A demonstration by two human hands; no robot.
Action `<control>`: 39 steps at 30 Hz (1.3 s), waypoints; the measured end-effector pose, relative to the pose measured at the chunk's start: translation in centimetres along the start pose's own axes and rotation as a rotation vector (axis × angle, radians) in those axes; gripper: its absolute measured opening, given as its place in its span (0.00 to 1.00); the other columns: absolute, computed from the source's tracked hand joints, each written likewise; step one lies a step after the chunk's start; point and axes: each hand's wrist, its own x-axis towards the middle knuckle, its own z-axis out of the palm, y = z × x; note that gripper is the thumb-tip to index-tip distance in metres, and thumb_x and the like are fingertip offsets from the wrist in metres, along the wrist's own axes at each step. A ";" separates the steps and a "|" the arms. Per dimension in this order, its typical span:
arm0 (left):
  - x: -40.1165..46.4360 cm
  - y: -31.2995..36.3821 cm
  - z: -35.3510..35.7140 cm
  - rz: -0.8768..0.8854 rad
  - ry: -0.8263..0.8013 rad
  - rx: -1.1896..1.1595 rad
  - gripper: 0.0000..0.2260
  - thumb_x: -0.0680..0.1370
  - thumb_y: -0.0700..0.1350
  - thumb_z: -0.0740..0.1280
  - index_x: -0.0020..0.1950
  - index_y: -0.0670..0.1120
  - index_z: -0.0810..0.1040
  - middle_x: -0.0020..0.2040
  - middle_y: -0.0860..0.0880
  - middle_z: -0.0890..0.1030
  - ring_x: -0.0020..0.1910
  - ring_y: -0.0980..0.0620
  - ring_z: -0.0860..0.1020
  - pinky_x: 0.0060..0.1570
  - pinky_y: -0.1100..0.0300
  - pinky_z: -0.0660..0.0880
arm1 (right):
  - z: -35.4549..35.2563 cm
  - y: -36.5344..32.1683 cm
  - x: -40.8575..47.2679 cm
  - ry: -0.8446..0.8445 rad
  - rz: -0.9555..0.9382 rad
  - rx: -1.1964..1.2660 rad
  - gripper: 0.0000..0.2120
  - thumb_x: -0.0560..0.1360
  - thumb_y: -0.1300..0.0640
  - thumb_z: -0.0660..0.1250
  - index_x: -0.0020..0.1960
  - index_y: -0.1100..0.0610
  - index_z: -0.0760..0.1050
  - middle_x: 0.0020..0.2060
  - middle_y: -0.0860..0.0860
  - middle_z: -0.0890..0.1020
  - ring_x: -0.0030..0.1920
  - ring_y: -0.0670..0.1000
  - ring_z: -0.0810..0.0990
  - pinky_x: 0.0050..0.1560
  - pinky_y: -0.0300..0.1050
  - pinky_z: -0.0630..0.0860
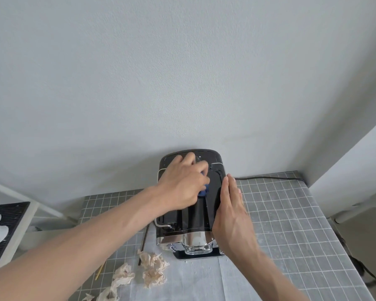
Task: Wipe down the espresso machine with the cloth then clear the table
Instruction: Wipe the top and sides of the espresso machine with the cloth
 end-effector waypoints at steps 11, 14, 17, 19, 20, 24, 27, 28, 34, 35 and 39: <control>0.6 -0.2 -0.4 -0.087 -0.007 0.018 0.09 0.82 0.54 0.64 0.54 0.56 0.85 0.55 0.58 0.76 0.54 0.48 0.70 0.49 0.51 0.70 | 0.2 0.3 0.0 -0.030 -0.019 0.010 0.36 0.75 0.71 0.56 0.81 0.66 0.48 0.81 0.62 0.55 0.81 0.57 0.52 0.72 0.55 0.72; 3.3 -2.0 -0.1 -0.175 -0.032 0.026 0.11 0.84 0.54 0.62 0.57 0.56 0.85 0.57 0.57 0.76 0.56 0.48 0.70 0.53 0.51 0.69 | 0.4 0.5 0.1 -0.026 -0.020 -0.007 0.36 0.74 0.71 0.55 0.81 0.67 0.49 0.81 0.62 0.56 0.82 0.57 0.52 0.74 0.55 0.69; 2.1 -1.9 0.6 -0.130 0.013 -0.039 0.10 0.83 0.53 0.65 0.56 0.55 0.85 0.56 0.57 0.76 0.54 0.48 0.69 0.53 0.49 0.71 | 0.1 0.2 0.0 -0.008 0.005 0.052 0.37 0.74 0.72 0.58 0.81 0.65 0.51 0.80 0.62 0.57 0.81 0.58 0.56 0.71 0.56 0.72; 0.0 -1.0 0.8 -0.069 0.057 -0.107 0.08 0.81 0.53 0.67 0.54 0.56 0.86 0.54 0.57 0.77 0.53 0.47 0.70 0.51 0.48 0.72 | 0.1 0.2 0.0 -0.008 0.000 0.069 0.37 0.75 0.72 0.57 0.81 0.65 0.50 0.81 0.61 0.56 0.81 0.58 0.55 0.71 0.56 0.72; -1.0 -0.5 0.9 -0.038 0.061 -0.123 0.07 0.81 0.53 0.68 0.54 0.56 0.85 0.54 0.57 0.76 0.52 0.47 0.70 0.50 0.48 0.72 | 0.1 0.3 0.0 -0.010 0.001 0.081 0.36 0.76 0.71 0.57 0.81 0.65 0.50 0.81 0.61 0.55 0.81 0.57 0.54 0.72 0.57 0.71; -3.5 1.5 0.6 0.015 0.047 -0.144 0.07 0.82 0.53 0.67 0.53 0.56 0.84 0.55 0.58 0.75 0.53 0.48 0.69 0.48 0.51 0.72 | -0.4 0.8 0.0 -0.056 -0.045 0.105 0.31 0.81 0.66 0.53 0.82 0.64 0.48 0.81 0.61 0.55 0.82 0.54 0.49 0.73 0.59 0.69; -4.8 2.7 0.3 0.037 0.041 -0.141 0.08 0.81 0.54 0.65 0.50 0.55 0.83 0.54 0.59 0.74 0.53 0.49 0.69 0.48 0.50 0.73 | -1.1 1.7 0.3 -0.094 -0.100 0.074 0.28 0.84 0.59 0.47 0.82 0.63 0.47 0.82 0.58 0.51 0.82 0.52 0.46 0.80 0.57 0.57; -5.4 3.2 0.3 0.046 0.037 -0.159 0.09 0.81 0.55 0.64 0.49 0.55 0.83 0.54 0.59 0.74 0.52 0.49 0.69 0.48 0.50 0.73 | -1.4 2.0 0.5 -0.110 -0.109 0.072 0.28 0.84 0.58 0.46 0.82 0.62 0.46 0.82 0.56 0.50 0.82 0.51 0.44 0.81 0.55 0.54; -6.0 3.6 0.2 0.024 0.031 -0.178 0.11 0.80 0.57 0.63 0.50 0.57 0.84 0.51 0.59 0.75 0.50 0.50 0.69 0.45 0.52 0.72 | -2.6 2.7 1.2 -0.192 -0.083 0.101 0.27 0.85 0.60 0.47 0.83 0.60 0.45 0.82 0.53 0.52 0.81 0.45 0.41 0.81 0.44 0.46; -5.0 2.9 0.4 -0.012 0.055 -0.155 0.10 0.80 0.57 0.64 0.50 0.57 0.84 0.51 0.59 0.75 0.50 0.49 0.70 0.45 0.52 0.72 | -2.7 2.7 1.2 -0.197 -0.087 0.099 0.27 0.85 0.60 0.47 0.83 0.59 0.45 0.82 0.53 0.52 0.81 0.45 0.41 0.81 0.44 0.46; -1.3 0.5 0.5 -0.169 0.025 -0.084 0.10 0.83 0.55 0.64 0.54 0.56 0.84 0.55 0.58 0.75 0.53 0.48 0.69 0.51 0.49 0.71 | -2.7 2.5 1.1 -0.199 -0.052 0.092 0.28 0.85 0.62 0.47 0.83 0.59 0.45 0.82 0.51 0.53 0.81 0.44 0.41 0.81 0.45 0.47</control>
